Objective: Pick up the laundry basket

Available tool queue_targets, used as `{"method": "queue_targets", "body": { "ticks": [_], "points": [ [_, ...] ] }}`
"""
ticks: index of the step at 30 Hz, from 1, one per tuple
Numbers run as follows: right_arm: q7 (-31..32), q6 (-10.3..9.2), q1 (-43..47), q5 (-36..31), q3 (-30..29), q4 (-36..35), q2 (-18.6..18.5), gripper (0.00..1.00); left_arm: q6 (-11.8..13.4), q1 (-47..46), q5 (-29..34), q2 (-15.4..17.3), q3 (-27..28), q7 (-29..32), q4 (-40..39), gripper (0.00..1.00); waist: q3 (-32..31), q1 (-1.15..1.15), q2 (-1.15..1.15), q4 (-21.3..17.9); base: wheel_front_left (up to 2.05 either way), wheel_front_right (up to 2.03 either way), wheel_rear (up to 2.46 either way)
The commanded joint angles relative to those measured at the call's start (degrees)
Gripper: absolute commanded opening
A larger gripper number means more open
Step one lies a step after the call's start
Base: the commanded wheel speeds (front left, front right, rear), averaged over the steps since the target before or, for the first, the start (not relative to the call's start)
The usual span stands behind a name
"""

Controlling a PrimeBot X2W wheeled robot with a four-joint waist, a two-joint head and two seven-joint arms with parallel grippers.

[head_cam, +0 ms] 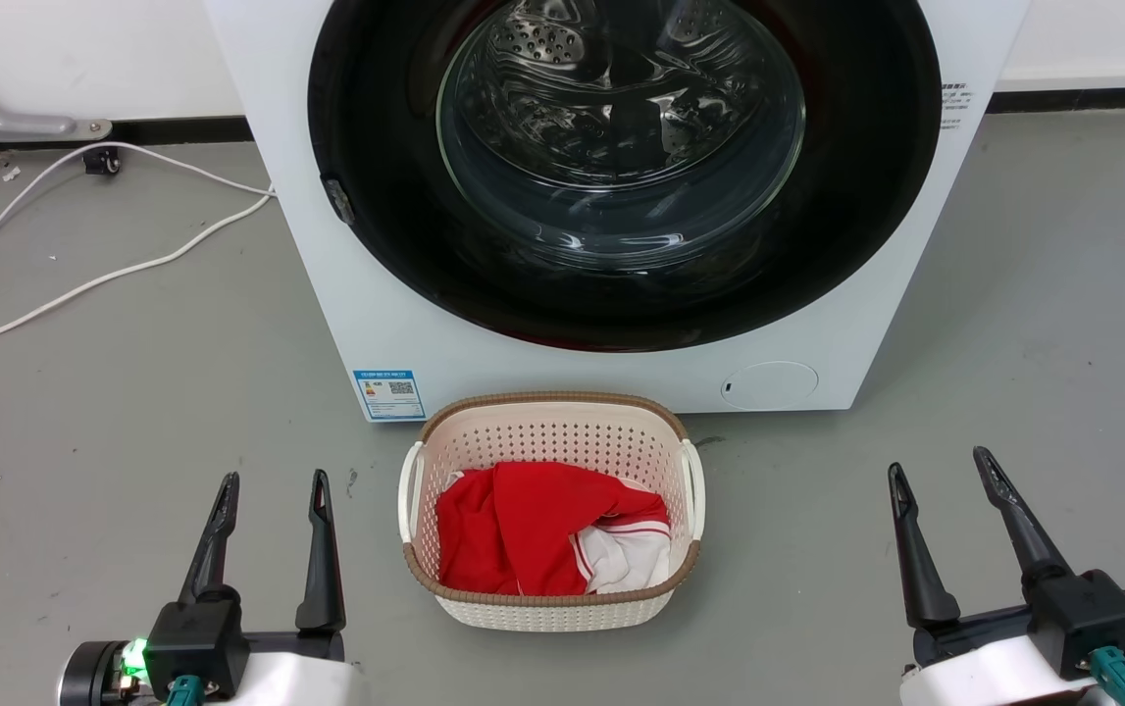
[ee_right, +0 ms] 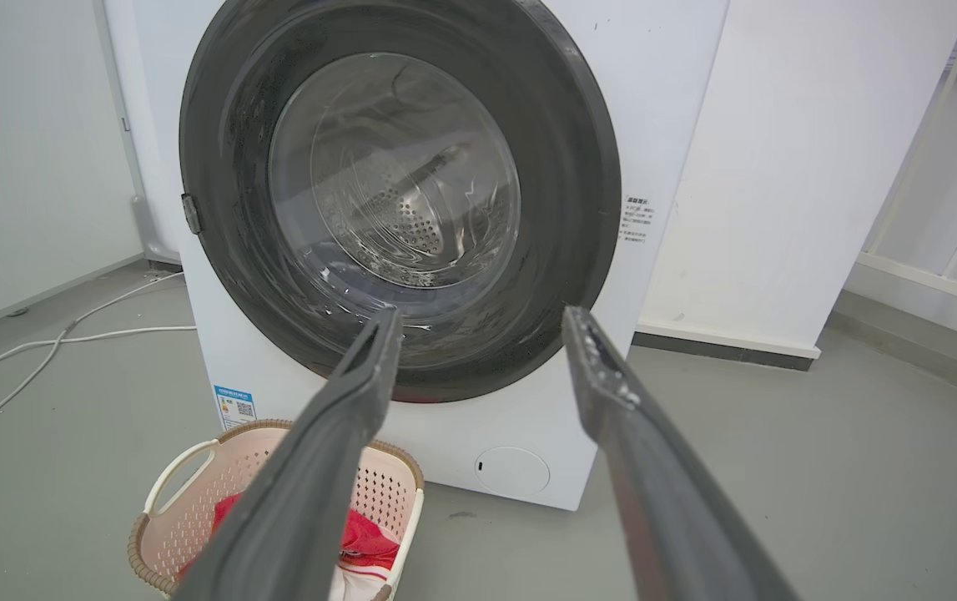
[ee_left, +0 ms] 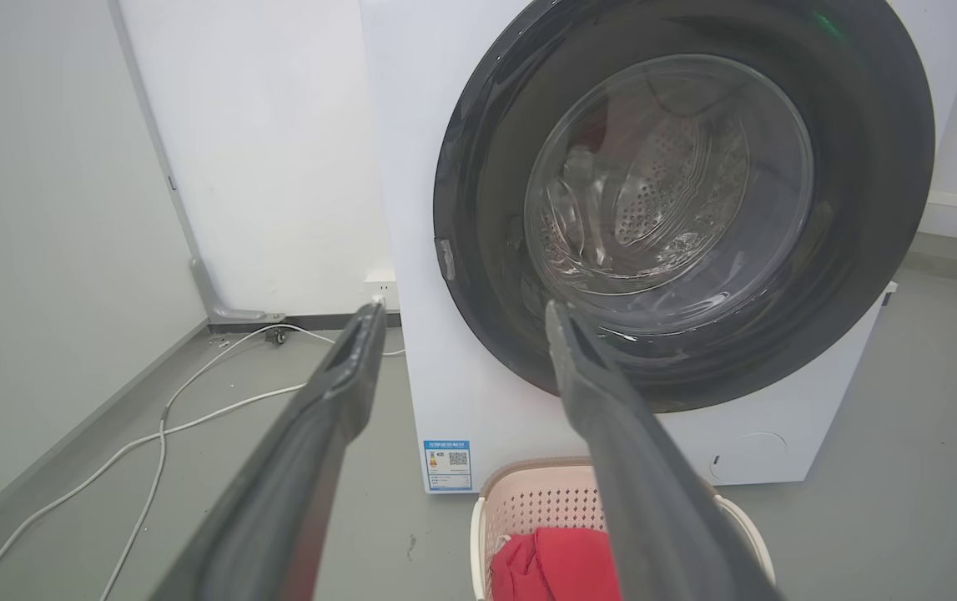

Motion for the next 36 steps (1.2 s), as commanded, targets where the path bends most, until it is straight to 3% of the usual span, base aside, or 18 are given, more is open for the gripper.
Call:
{"method": "queue_targets", "body": {
  "ticks": [1,13,23,27,36],
  "points": [
    [-0.1,-0.02,0.5,0.0,0.0,-0.1,-0.1,1.00,0.1,0.5,-0.1,0.2,0.1,-0.2,-0.1,1.00,0.0,0.00,0.00,0.0,0.00,0.00,0.00],
    [-0.1,-0.02,-0.8,1.0,-0.1,0.1,-0.1,1.00,0.4,-1.1,-0.7,0.2,1.0,-0.2,0.8,1.00,0.8,0.00,0.00,0.0,0.00,0.00,0.00],
    [-0.1,-0.02,-10.0,-0.5,0.8,3.0,-0.1,1.00,-2.6,-11.0,-0.9,0.4,4.1,-0.2,5.0,1.00,8.9,0.00,0.00,-0.3,0.00,0.00,0.00],
    [-0.1,-0.02,-15.7,-1.4,1.8,7.1,-0.1,1.00,-4.5,-16.7,-0.8,1.4,4.4,-0.1,9.7,1.00,13.5,0.00,0.00,-0.6,0.00,0.00,0.00],
    [-0.1,-0.03,-27.7,-3.9,4.7,20.4,0.0,1.00,-6.4,-30.1,0.1,5.0,3.0,-0.2,26.1,1.00,22.8,0.00,0.00,-1.3,0.00,0.00,0.00]
  ]
}}
